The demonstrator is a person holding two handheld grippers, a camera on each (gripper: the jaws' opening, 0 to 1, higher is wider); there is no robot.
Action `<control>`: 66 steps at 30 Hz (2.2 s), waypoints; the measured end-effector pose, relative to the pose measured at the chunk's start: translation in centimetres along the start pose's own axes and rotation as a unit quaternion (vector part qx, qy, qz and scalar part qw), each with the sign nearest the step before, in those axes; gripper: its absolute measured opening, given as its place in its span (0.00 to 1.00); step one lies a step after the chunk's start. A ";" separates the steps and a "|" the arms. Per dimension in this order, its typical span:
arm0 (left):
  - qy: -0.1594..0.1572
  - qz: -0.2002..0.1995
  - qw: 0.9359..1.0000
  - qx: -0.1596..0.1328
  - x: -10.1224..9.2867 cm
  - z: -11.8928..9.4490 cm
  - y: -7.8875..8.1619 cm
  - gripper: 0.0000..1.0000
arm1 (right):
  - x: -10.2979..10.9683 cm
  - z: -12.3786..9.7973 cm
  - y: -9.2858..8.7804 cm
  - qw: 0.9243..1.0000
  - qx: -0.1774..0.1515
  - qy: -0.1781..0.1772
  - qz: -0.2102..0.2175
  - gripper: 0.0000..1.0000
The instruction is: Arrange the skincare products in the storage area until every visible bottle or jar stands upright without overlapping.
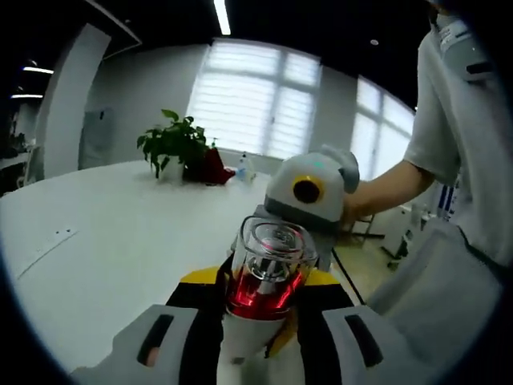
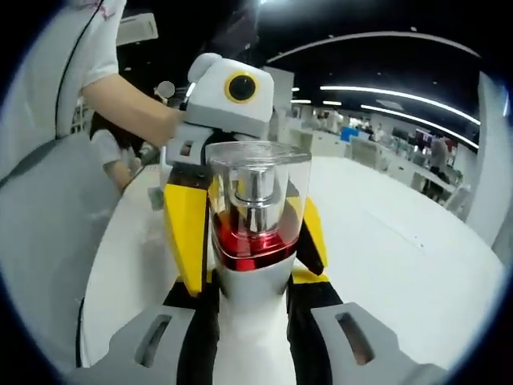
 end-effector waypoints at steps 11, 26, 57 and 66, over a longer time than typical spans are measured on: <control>0.002 0.011 1.000 0.004 0.3 -0.3 -0.3 0.28 | -1.8 0.4 -0.2 1.000 -0.002 0.004 -0.006 0.31; 0.013 -0.006 1.000 0.007 1.8 0.0 -0.2 0.30 | -1.9 0.6 -0.3 1.000 0.006 -0.004 0.008 0.33; 0.064 -0.010 0.998 0.026 1.2 -2.1 1.3 0.43 | -1.8 0.2 -1.1 0.994 0.039 -0.090 0.049 0.34; 0.097 -0.024 0.994 0.035 -1.4 -3.5 1.5 0.52 | -0.9 -0.7 -0.8 0.989 0.046 -0.121 0.069 0.51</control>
Point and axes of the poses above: the point that each gripper's makers call its tool centre point, and the gripper's own axes: z roughly forward along the fingers, x roughly to its left, y roughly out of its top, the point moved 4 cm from there along -z, roughly backward along the fingers, and after that the axes turned 6 degrees about -y, right-handed, at the moved point
